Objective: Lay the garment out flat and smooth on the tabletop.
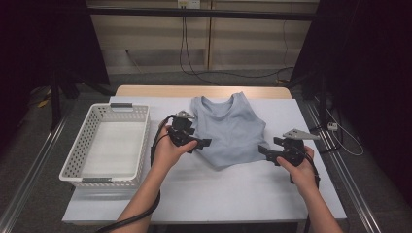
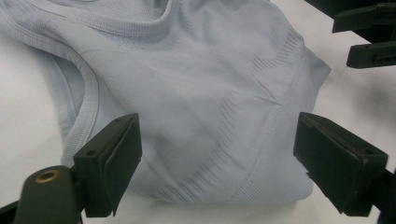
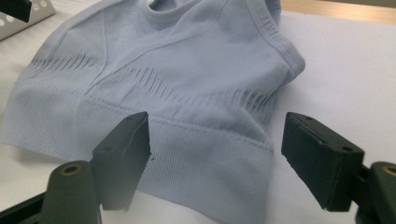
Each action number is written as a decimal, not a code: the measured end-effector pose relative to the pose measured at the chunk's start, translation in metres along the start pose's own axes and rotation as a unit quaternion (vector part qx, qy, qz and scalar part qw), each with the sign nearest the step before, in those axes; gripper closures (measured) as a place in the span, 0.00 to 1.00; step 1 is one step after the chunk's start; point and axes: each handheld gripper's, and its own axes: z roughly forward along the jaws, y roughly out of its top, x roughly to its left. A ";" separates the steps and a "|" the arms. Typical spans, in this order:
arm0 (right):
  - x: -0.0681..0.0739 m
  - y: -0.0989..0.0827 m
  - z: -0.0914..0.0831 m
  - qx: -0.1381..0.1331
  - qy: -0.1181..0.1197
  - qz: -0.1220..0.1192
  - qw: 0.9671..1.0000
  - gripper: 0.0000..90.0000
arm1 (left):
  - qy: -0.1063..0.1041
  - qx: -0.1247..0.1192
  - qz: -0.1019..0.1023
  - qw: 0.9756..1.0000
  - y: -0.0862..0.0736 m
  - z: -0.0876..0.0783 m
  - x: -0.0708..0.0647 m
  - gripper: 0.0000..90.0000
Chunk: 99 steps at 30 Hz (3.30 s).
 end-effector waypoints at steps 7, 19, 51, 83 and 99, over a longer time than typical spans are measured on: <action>-0.001 -0.005 0.003 0.018 -0.004 -0.016 1.000 0.28 | -0.003 -0.001 0.003 1.000 -0.005 0.000 -0.002 0.17; -0.017 -0.007 -0.007 0.013 -0.037 0.003 0.999 0.30 | -0.014 0.010 0.015 1.000 -0.005 0.005 -0.005 0.16; -0.020 -0.009 -0.006 0.040 -0.029 0.012 0.999 0.98 | -0.019 -0.004 0.020 1.000 -0.007 -0.002 -0.006 0.17; -0.013 -0.021 -0.017 0.050 -0.029 0.001 0.998 0.98 | -0.014 0.004 0.019 1.000 -0.016 -0.002 -0.008 0.16; -0.008 -0.018 -0.021 0.033 -0.028 -0.013 0.999 0.93 | -0.011 0.012 0.015 1.000 -0.023 0.000 -0.008 0.16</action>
